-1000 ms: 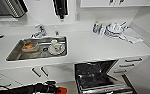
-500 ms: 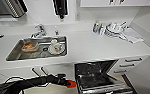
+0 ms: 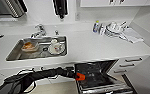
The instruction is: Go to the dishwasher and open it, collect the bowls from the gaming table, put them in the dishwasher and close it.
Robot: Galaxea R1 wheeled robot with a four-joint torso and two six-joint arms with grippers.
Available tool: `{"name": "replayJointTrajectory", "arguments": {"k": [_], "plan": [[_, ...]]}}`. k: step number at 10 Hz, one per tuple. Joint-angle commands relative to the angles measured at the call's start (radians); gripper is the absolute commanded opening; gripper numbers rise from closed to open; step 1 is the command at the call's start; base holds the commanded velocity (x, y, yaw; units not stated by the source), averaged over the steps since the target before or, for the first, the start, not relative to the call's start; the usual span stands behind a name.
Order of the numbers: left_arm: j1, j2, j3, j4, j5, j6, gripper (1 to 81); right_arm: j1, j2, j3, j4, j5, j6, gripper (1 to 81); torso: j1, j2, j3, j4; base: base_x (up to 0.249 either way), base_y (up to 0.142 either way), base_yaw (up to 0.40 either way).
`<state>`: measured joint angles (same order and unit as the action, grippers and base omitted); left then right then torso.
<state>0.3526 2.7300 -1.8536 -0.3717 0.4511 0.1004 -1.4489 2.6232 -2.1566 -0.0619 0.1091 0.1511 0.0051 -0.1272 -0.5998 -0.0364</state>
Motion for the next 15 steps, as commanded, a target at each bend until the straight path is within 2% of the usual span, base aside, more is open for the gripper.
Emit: {"name": "replayJointTrajectory", "arguments": {"k": [1,5,7,8,10,12,13,14,15], "plan": [[-0.129,0.114,-0.064,-0.027,0.055,-0.011,1.0,0.005,-0.016,0.018,-0.004,-0.074,0.001,1.0,0.000,0.000,0.000,0.000,0.000,0.000,0.000],[-0.145,0.264,-0.148,-0.021,0.057,-0.011,1.0,0.005,-0.009,0.014,-0.007,-0.074,0.001,1.0,0.000,0.000,0.000,0.000,0.000,0.000,0.000],[-0.143,0.298,-0.153,-0.021,0.057,-0.011,1.0,0.005,-0.006,0.011,-0.009,-0.074,0.001,1.0,0.000,0.000,0.000,0.000,0.000,0.000,0.000],[-0.143,0.306,-0.154,-0.023,0.055,-0.011,81.1,0.001,-0.006,0.011,-0.009,-0.074,0.001,1.0,0.000,0.000,0.000,0.000,0.000,0.000,0.000],[-0.134,0.303,-0.150,-0.021,0.057,-0.011,81.1,0.000,-0.006,0.011,-0.009,-0.074,0.001,1.0,0.000,0.000,0.000,0.000,0.000,0.000,0.000],[-0.100,0.237,-0.110,-0.018,0.083,-0.005,81.1,0.005,-0.016,0.035,-0.010,-0.071,0.001,1.0,0.000,0.000,0.000,0.000,0.000,0.000,0.000],[-0.074,0.151,-0.037,0.002,0.087,-0.005,81.1,0.009,-0.038,0.069,-0.012,-0.068,0.001,1.0,0.000,0.000,0.000,0.000,0.000,0.000,0.000],[-0.048,0.059,0.048,0.023,0.089,-0.005,81.1,0.017,-0.101,0.163,-0.010,-0.048,0.001,1.0,0.000,0.000,0.000,0.000,0.000,0.000,0.000],[-0.004,-0.053,0.129,0.071,0.089,-0.005,81.1,0.032,-0.190,0.294,-0.012,-0.029,0.001,1.0,0.000,0.000,0.000,0.000,0.000,0.000,0.000]]}}
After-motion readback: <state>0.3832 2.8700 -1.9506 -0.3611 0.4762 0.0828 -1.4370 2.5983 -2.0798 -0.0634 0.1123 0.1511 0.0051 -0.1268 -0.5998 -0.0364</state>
